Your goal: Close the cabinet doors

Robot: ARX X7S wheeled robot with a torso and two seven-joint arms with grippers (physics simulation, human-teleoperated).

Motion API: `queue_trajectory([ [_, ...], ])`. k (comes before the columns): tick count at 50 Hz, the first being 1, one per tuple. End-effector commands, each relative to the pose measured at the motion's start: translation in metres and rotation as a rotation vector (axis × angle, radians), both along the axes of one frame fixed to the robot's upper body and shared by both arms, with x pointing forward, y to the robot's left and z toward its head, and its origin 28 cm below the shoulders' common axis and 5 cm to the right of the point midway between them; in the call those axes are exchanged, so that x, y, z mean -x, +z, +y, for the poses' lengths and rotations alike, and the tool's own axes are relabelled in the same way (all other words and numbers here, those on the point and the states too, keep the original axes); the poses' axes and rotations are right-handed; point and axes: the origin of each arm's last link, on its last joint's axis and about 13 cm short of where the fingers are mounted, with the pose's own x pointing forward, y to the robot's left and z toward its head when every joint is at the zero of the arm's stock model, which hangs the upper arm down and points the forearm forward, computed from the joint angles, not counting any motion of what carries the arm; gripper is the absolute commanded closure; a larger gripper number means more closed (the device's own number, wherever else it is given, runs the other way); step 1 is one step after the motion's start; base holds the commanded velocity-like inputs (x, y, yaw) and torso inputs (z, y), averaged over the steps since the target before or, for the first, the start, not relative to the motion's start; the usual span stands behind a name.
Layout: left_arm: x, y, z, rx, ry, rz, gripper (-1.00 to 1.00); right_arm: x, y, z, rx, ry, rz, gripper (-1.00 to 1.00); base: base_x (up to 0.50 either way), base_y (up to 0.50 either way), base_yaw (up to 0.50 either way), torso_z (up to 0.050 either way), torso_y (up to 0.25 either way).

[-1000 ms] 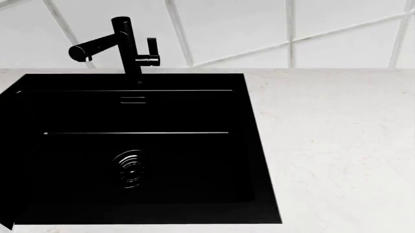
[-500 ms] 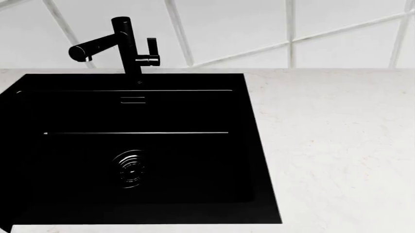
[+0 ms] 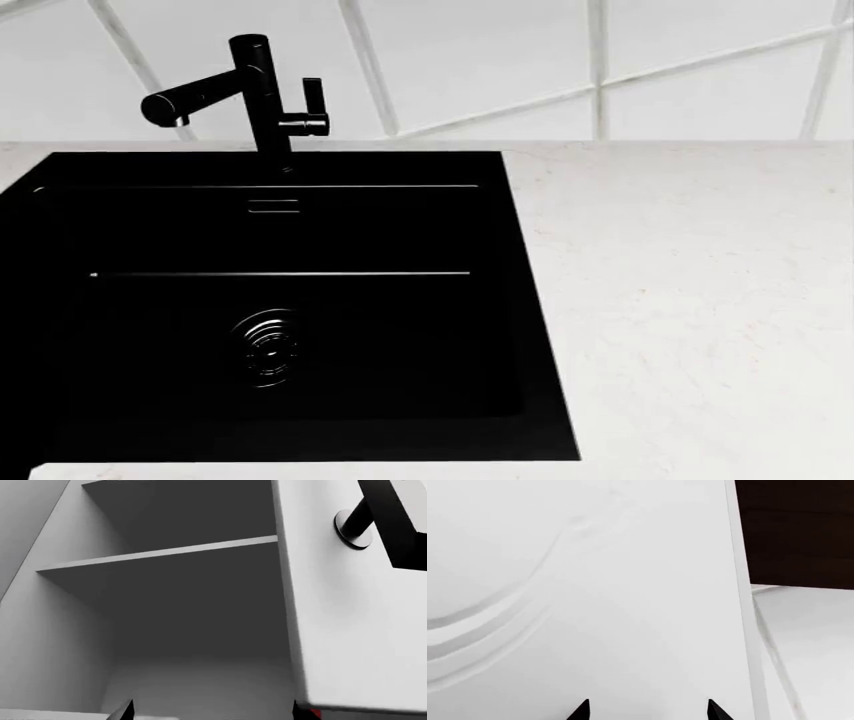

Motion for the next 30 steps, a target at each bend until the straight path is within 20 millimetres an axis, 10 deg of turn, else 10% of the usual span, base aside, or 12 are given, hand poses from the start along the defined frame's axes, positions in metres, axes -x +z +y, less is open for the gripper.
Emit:
queue_trajectory([
  [1, 0.007, 0.004, -0.001, -0.018, -0.007, -0.053, -1.0, -0.055, -0.014, -0.001, -0.041, 0.096, 0.258, -1.0, 0.02, 0.0, 0.01, 0.0, 0.0],
  [30, 0.006, 0.003, 0.001, -0.014, -0.006, -0.05, -1.0, -0.081, -0.009, -0.009, -0.074, 0.034, 0.296, -1.0, 0.01, 0.0, 0.01, 0.006, 0.0],
])
